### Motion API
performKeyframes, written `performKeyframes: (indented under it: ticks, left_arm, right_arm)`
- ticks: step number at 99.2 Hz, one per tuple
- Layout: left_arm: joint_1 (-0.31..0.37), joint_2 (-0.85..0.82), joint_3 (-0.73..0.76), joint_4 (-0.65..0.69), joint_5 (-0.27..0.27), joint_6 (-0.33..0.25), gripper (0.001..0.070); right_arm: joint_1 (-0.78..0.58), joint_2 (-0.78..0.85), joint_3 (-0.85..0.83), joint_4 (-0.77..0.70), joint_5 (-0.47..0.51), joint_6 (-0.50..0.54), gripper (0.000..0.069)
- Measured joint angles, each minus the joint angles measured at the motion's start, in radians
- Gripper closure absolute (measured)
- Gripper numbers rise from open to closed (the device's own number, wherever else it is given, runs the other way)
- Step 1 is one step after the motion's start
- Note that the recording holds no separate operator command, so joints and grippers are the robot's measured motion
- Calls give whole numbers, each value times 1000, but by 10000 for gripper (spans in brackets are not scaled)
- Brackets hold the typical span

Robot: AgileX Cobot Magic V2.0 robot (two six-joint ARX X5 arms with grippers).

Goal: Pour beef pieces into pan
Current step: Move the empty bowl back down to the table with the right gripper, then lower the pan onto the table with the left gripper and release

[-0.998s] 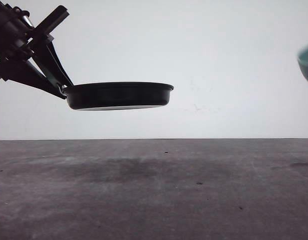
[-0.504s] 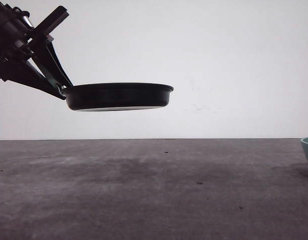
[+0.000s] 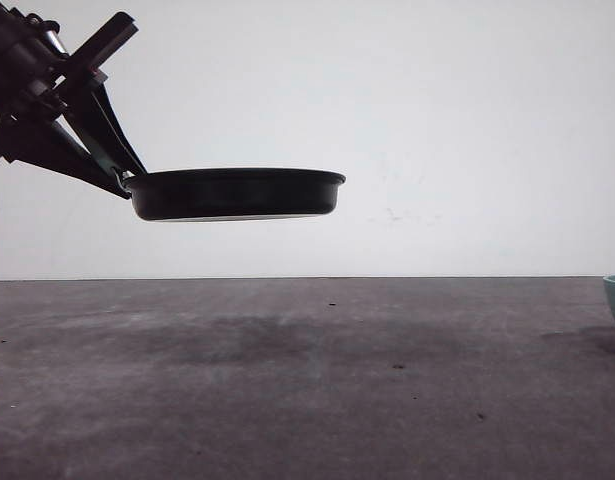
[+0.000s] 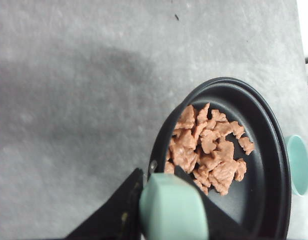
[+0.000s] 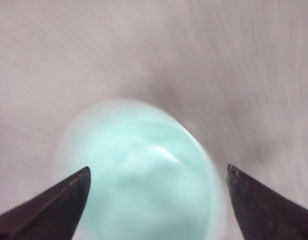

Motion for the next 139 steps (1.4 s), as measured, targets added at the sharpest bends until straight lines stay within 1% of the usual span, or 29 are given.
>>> performKeyframes:
  ticks: [4, 7, 10, 20, 25, 31, 43, 53, 61, 71, 80, 99, 121, 127, 139]
  left_arm:
    - [0, 0, 0, 10, -16, 10, 650]
    - [0, 0, 0, 18, -32, 20, 650]
    - [0, 0, 0, 26, -48, 28, 650]
    - [0, 2, 0, 51, -93, 45, 650]
    - [0, 10, 0, 68, -103, 50, 650]
    - [1, 32, 0, 82, -108, 52, 650]
    - [3, 113, 0, 77, -109, 57, 650]
    - [4, 182, 0, 64, -113, 71, 650]
    - [4, 208, -2, 64, -121, 83, 650]
    - [4, 209, -2, 78, -152, 106, 650]
    - [5, 209, -2, 75, -175, 128, 650]
    - [8, 209, -2, 56, -178, 154, 650]
    - [13, 224, -2, -4, -173, 156, 642]
    - [14, 226, -2, -24, -176, 157, 573]
    - [18, 227, -2, -20, -176, 157, 325]
  right_arm:
    - [3, -51, 43, 1, -36, 19, 156]
    - [8, -92, 78, 3, -62, 32, 184]
    - [16, -135, 112, 10, -87, 43, 253]
    - [81, -281, 228, 45, -104, 35, 546]
    - [115, -341, 274, 61, -108, 16, 614]
    - [154, -405, 313, 74, -112, -2, 650]
    - [185, -518, 333, 60, -108, -18, 671]
    - [186, -562, 327, -33, -71, -35, 674]
    - [186, -583, 320, -130, -35, -57, 674]
    - [186, -601, 320, -230, -30, -80, 674]
    - [186, -605, 320, -284, -31, -92, 674]
    - [186, -603, 320, -284, -32, -95, 674]
    - [186, -603, 320, -260, -37, -79, 674]
    - [186, -603, 320, -260, -43, -73, 674]
    - [186, -603, 320, -260, -59, -62, 674]
